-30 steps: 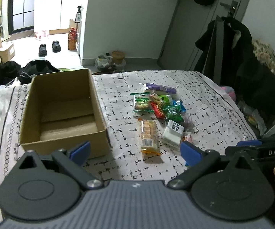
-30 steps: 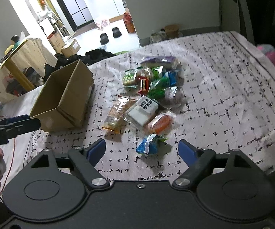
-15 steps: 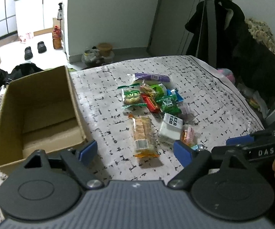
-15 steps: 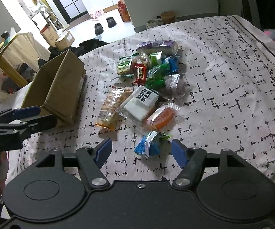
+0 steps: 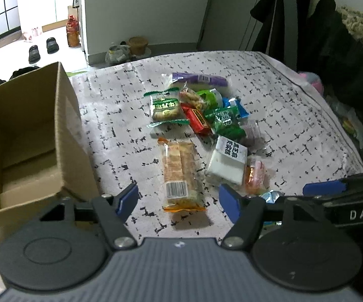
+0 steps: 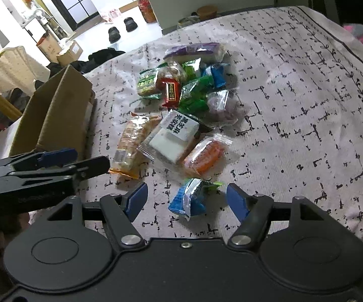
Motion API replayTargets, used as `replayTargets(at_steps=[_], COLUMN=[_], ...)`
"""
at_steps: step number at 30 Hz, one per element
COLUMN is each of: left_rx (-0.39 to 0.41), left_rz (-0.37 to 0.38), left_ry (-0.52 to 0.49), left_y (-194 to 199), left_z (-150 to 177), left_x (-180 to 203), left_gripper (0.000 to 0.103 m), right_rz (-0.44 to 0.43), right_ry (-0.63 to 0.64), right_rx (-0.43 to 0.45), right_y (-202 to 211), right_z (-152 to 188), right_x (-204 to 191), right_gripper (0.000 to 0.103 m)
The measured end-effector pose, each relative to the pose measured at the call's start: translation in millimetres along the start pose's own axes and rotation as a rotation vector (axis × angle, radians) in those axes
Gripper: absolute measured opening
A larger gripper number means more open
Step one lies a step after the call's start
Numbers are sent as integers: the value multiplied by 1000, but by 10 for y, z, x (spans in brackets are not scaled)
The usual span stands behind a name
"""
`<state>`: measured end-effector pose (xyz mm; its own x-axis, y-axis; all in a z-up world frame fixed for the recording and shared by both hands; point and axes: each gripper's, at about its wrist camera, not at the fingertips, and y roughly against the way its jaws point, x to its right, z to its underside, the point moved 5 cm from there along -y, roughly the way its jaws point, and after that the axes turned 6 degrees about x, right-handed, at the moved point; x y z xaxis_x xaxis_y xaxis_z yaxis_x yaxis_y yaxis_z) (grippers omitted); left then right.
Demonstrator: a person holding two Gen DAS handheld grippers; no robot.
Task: Organize snacks
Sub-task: 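Grasp the bread pastry bag with the left tool while the right tool grasps the blue candy, then carry the pastry bag over the box with the left tool while the right tool carries the blue candy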
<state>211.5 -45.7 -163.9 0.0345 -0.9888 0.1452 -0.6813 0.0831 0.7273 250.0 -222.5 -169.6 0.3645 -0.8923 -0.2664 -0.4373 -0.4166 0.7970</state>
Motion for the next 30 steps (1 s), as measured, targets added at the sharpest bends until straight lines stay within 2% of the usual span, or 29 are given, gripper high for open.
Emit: replayTargets(at_steps=[9, 13, 15, 17, 19, 25, 26, 27, 28, 30], left_rx=[-25, -40, -43, -45, -50, -73, -71, -69, -69, -77], left_rz=[-14, -22, -40, -58, -63, -60, -63, -66, -69, -79], left_ry=[25, 36, 29, 29, 31, 14, 13, 6, -1, -14], left_y=[-278, -395, -439, -479, -520, -649, -660, -664, -668, -668], left_z=[49, 54, 51, 56, 58, 81, 85, 87, 90, 98], left_x=[81, 90, 87, 66, 55, 90, 98, 108, 115, 119], left_gripper=[62, 59, 57, 56, 54, 54, 54, 52, 43, 35], right_rz=[27, 25, 30, 31, 26, 22, 22, 21, 22, 14], right_ry=[-36, -41, -48, -67, -88, -93, -91, -92, -93, -88], right_rx=[-29, -56, -72, -86, -91, -96, -99, -102, -102, -92], right_y=[-159, -224, -258, -284, -294, -360, -377, -388, -394, -372], right_z=[-2, 38, 63, 82, 88, 67, 70, 78, 83, 85], right_x=[29, 26, 39, 71, 101, 101, 93, 90, 85, 74], right_gripper=[67, 61, 55, 45, 40, 40, 38, 33, 30, 27])
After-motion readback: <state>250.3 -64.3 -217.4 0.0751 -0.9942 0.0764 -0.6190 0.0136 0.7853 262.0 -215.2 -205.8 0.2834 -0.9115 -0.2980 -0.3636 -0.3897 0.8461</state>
